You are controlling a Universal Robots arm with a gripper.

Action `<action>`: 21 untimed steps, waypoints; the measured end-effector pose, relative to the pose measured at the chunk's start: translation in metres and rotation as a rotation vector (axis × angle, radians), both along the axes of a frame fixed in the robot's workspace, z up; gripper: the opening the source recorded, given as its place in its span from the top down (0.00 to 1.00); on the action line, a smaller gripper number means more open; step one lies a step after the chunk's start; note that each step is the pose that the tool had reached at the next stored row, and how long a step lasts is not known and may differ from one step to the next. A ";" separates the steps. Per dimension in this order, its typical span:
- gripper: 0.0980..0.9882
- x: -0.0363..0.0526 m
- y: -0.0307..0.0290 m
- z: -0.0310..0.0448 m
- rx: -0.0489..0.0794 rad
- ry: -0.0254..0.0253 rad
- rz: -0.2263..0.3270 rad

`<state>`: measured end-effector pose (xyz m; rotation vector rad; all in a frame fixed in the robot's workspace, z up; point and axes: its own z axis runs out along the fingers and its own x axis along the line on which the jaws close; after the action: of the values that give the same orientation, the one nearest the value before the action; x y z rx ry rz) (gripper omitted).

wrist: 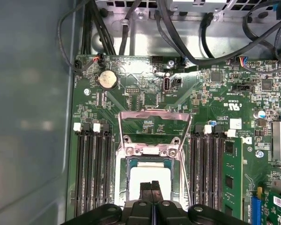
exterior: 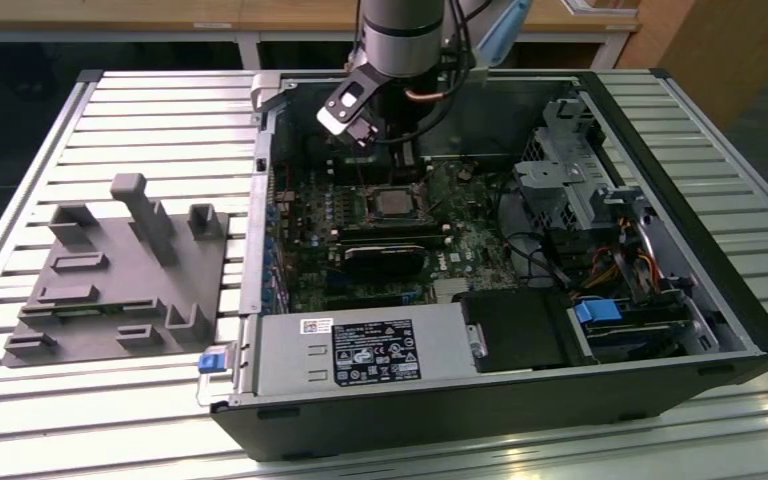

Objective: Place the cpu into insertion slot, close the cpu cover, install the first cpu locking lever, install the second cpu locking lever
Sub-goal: 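Close the cpu cover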

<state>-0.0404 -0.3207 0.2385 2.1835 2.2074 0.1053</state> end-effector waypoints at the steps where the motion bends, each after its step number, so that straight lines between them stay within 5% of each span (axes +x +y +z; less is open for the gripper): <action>1: 0.99 0.0000 0.0000 0.0010 0.002 0.0006 0.000; 6: 0.99 0.0002 0.0000 0.0037 0.008 0.0033 0.000; 14: 0.99 0.0032 -0.0001 0.0051 0.020 0.0210 0.000; 21: 0.99 0.0038 -0.0001 0.0089 0.033 0.0295 0.000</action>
<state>-0.0366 -0.3208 0.2474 2.2165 2.2370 0.1114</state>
